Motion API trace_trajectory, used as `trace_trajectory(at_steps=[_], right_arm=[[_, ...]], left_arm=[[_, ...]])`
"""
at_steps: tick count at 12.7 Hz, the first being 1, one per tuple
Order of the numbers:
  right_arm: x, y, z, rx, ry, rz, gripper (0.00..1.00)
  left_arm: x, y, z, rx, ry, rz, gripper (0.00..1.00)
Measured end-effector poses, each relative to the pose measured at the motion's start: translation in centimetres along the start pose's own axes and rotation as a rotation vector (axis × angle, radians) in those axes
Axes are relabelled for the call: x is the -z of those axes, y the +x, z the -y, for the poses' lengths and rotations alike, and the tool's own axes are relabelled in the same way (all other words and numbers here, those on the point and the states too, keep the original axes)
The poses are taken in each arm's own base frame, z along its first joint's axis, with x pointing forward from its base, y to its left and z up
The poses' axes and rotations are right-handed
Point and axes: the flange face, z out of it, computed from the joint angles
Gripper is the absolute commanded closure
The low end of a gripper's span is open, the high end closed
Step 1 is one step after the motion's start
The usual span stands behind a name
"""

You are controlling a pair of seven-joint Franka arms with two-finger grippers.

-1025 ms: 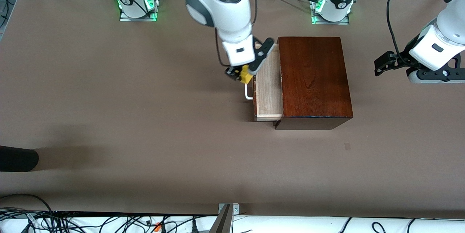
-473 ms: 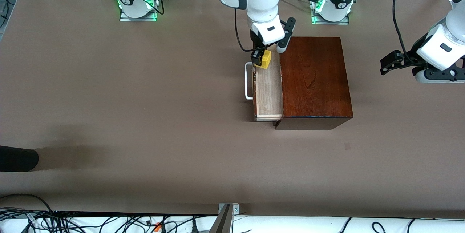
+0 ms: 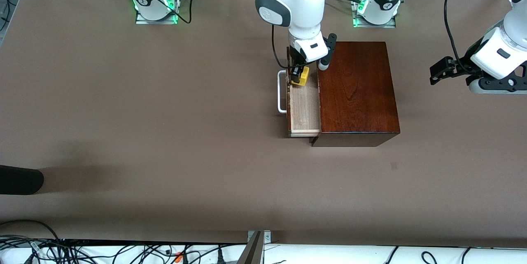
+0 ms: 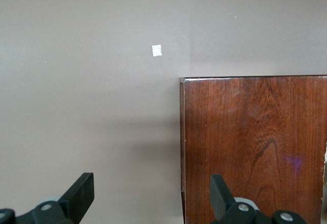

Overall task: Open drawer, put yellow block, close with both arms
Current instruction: 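Lower the yellow cube into the open drawer with the right gripper, then open the right gripper and withdraw it from the drawer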

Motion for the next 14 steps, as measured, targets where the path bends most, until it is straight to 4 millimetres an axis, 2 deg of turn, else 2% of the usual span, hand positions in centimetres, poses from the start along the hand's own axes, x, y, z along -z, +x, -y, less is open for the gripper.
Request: trace_trajectory(at_steps=[5,9,14], right_arm=[[-1.9,0.6,0.0,0.077,-0.035,-0.03,0.56],[-2.4,0.5,-0.3,0.138,-0.053,-0.023,0.55],[-5.2,0.3,-0.1,0.203,-0.049,0.003,0.52]], left_arm=[[0.0,0.0,0.0,0.0,0.0,-0.001,0.0],[0.1,0.0,0.0,0.0,0.0,-0.001,0.0],[0.0,-0.1,0.0,0.0,0.0,0.002,0.0]])
